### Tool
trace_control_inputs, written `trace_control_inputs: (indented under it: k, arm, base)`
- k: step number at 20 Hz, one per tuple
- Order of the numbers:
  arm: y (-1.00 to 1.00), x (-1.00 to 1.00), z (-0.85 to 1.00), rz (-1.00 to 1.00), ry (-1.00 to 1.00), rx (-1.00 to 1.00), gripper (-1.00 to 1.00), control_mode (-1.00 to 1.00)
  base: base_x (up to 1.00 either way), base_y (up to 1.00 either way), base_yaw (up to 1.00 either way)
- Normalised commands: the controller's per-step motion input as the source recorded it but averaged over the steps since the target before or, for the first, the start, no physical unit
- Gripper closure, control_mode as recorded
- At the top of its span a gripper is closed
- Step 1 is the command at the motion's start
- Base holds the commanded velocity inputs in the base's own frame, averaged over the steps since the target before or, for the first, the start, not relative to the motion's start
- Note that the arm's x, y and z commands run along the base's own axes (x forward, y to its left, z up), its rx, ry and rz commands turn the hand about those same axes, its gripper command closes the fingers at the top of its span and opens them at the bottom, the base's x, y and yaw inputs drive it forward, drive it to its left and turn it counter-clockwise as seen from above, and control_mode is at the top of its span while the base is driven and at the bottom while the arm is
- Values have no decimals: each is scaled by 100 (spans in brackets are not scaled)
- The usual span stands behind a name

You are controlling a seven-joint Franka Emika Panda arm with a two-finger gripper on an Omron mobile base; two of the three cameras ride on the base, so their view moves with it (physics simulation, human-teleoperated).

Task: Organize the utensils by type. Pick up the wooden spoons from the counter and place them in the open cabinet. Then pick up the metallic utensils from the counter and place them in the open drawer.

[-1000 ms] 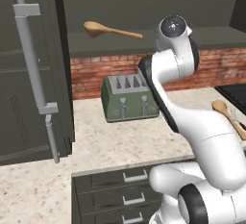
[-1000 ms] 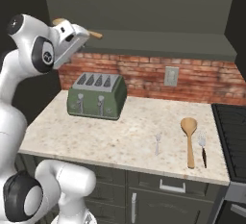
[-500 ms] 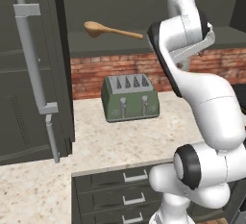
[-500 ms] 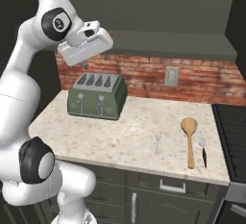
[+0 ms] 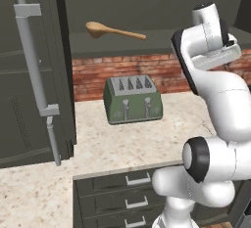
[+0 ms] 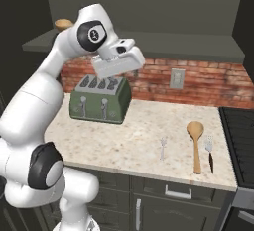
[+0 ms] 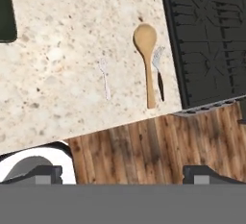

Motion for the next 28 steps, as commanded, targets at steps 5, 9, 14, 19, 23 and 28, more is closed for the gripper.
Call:
trace_control_inputs:
  k: [5, 9, 14, 19, 23, 28]
  arm:
    - [-72, -3, -84, -1, -10, -9, -100, -100]
    - [-80, 0, -52, 0, -2, 6, -100, -100]
    - [-70, 7, -40, 0, 3, 18, -100, -100]
    - [-70, 38, -41, 0, 17, 13, -100, -100]
    - [-67, 22, -42, 3, 7, 5, -100, -100]
    - [-38, 22, -44, 17, 9, 1, -100, -100]
  base:
    - [0, 0, 0]
    - [0, 0, 0]
    - [0, 0, 0]
    - [0, 0, 0]
    - [0, 0, 0]
    - [0, 0, 0]
